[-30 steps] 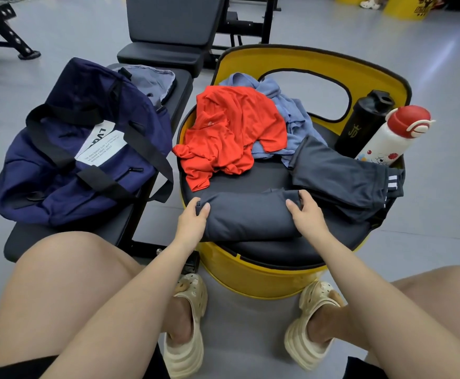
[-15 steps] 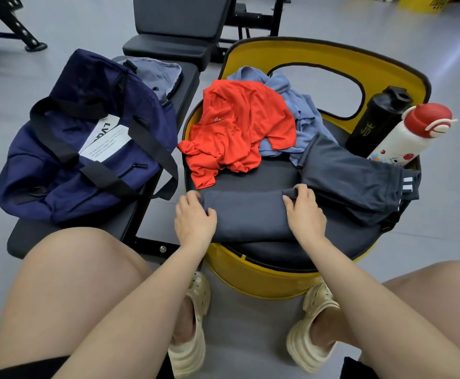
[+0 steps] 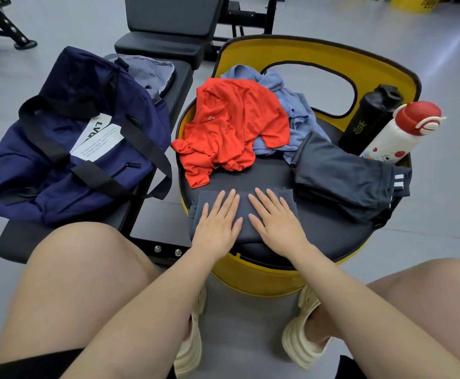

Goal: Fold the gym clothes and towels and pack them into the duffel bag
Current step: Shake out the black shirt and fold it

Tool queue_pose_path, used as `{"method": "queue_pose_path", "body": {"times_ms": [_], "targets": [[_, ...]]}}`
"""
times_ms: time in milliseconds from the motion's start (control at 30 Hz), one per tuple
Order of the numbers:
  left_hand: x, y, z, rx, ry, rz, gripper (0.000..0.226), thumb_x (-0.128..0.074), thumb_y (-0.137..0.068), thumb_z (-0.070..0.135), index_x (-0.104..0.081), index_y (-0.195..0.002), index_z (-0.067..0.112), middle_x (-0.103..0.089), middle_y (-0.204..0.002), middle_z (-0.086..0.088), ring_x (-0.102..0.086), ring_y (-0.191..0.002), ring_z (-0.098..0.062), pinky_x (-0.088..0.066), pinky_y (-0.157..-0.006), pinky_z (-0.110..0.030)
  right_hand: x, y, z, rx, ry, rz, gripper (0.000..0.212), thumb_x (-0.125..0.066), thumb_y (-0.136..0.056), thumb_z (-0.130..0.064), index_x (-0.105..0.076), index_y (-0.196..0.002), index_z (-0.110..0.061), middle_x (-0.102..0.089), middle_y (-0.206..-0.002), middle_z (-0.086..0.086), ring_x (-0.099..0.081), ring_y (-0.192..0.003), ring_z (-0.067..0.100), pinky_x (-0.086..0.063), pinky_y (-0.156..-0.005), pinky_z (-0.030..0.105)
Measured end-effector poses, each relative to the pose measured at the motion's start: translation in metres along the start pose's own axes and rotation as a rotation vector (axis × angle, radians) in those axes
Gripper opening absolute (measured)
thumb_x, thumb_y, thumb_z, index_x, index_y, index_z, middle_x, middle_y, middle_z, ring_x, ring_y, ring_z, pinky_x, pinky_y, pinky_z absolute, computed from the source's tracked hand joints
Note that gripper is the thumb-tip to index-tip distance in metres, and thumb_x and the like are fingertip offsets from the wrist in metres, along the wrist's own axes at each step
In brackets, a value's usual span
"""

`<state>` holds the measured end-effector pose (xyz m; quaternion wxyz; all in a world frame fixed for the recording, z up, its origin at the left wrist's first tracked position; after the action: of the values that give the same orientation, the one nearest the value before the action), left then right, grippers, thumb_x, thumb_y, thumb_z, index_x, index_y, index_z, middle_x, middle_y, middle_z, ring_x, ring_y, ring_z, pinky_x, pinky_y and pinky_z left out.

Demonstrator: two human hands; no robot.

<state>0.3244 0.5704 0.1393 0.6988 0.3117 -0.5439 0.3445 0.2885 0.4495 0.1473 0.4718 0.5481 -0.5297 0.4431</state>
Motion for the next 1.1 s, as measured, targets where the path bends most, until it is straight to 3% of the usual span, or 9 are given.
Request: {"method": "queue_pose_path", "body": {"times_ms": [167, 333, 400, 467, 567, 600, 767, 1000, 1100], "targets": [[0.002, 0.008, -0.023, 0.111, 0.086, 0.008, 0.058, -0.022, -0.103, 0.039, 0.003, -0.152, 0.021, 0.009, -0.159, 0.004, 0.005, -0.147, -0.014, -0.002, -0.118, -0.033, -0.002, 0.009, 0.020, -0.103, -0.041, -0.026, 0.057, -0.019, -0.103, -0.044, -0.004, -0.153, -0.022, 0.001, -0.161, -0.006, 0.005, -0.148, 0.011, 0.004, -0.118, 0.029], [0.006, 0.018, -0.046, 0.218, 0.046, -0.051, 0.055, -0.015, -0.103, 0.038, 0.001, -0.152, 0.018, 0.007, -0.160, 0.005, 0.004, -0.147, -0.014, -0.004, -0.118, -0.034, 0.001, 0.019, 0.038, -0.170, -0.034, -0.067, 0.057, -0.016, -0.104, -0.041, -0.003, -0.153, -0.017, 0.001, -0.161, -0.003, 0.006, -0.148, 0.010, 0.005, -0.118, 0.030], [0.014, 0.019, -0.044, 0.214, -0.034, 0.002, 0.054, -0.015, -0.104, 0.034, 0.002, -0.152, 0.015, 0.006, -0.160, 0.002, 0.004, -0.147, -0.014, -0.003, -0.118, -0.033, 0.006, 0.020, 0.037, -0.151, 0.014, -0.047, 0.059, -0.013, -0.103, -0.044, -0.007, -0.153, -0.013, -0.003, -0.161, -0.001, 0.002, -0.148, 0.013, 0.005, -0.118, 0.030], [0.024, 0.019, -0.033, 0.153, -0.089, 0.096, 0.053, -0.016, -0.104, 0.029, 0.003, -0.152, 0.014, 0.005, -0.160, 0.000, 0.004, -0.147, -0.015, -0.001, -0.118, -0.031, 0.018, 0.021, 0.028, -0.116, 0.058, 0.040, 0.066, -0.010, -0.099, -0.046, -0.025, -0.150, -0.007, -0.022, -0.158, 0.006, -0.016, -0.147, 0.018, -0.002, -0.118, 0.031], [0.028, 0.018, -0.008, 0.013, -0.052, 0.123, 0.054, -0.018, -0.104, 0.029, 0.004, -0.152, 0.016, 0.006, -0.160, 0.003, 0.005, -0.147, -0.012, 0.001, -0.117, -0.029, 0.028, 0.021, 0.009, -0.030, 0.095, 0.171, 0.061, -0.023, -0.095, -0.040, -0.054, -0.132, -0.003, -0.053, -0.139, 0.011, -0.048, -0.131, 0.024, -0.027, -0.113, 0.036], [0.025, 0.017, -0.002, -0.020, -0.049, 0.100, 0.054, -0.017, -0.104, 0.031, 0.004, -0.151, 0.016, 0.008, -0.159, 0.004, 0.006, -0.147, -0.012, 0.001, -0.117, -0.029, 0.025, 0.021, 0.005, -0.020, 0.064, 0.151, 0.062, -0.023, -0.095, -0.042, -0.051, -0.135, -0.004, -0.050, -0.141, 0.010, -0.046, -0.132, 0.024, -0.028, -0.113, 0.037], [0.005, 0.011, -0.010, 0.057, -0.069, -0.009, 0.056, -0.013, -0.103, 0.038, 0.010, -0.151, 0.018, 0.017, -0.158, 0.006, 0.012, -0.146, -0.018, -0.002, -0.119, -0.034, 0.003, 0.012, 0.000, -0.027, 0.009, 0.047, 0.082, 0.005, -0.085, -0.057, -0.012, -0.153, -0.014, -0.009, -0.161, 0.004, -0.006, -0.148, 0.018, -0.002, -0.118, 0.033], [0.003, -0.011, -0.017, 0.079, -0.074, -0.028, 0.056, -0.014, -0.104, 0.036, 0.008, -0.151, 0.018, 0.017, -0.158, 0.005, 0.011, -0.146, -0.020, -0.002, -0.118, -0.036, -0.002, -0.016, 0.004, -0.049, 0.032, 0.022, 0.073, -0.013, -0.091, -0.049, -0.033, -0.146, -0.006, -0.031, -0.153, 0.014, -0.029, -0.142, 0.029, -0.023, -0.115, 0.043], [0.005, -0.023, -0.022, 0.067, -0.076, -0.044, 0.056, -0.016, -0.104, 0.036, 0.007, -0.151, 0.017, 0.015, -0.158, 0.005, 0.010, -0.147, -0.020, -0.003, -0.118, -0.037, -0.001, -0.027, 0.005, -0.029, 0.054, 0.024, 0.075, -0.009, -0.090, -0.051, -0.027, -0.149, -0.007, -0.025, -0.156, 0.013, -0.024, -0.144, 0.028, -0.019, -0.116, 0.042]]}}
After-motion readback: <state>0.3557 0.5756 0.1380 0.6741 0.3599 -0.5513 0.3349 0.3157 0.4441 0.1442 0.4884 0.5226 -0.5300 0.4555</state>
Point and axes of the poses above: each hand's wrist, its own y-axis away from the middle knuckle, its own x-axis out of the back of the hand, z = x × y, the point moved 8 cm from there along -y, towards the middle knuckle
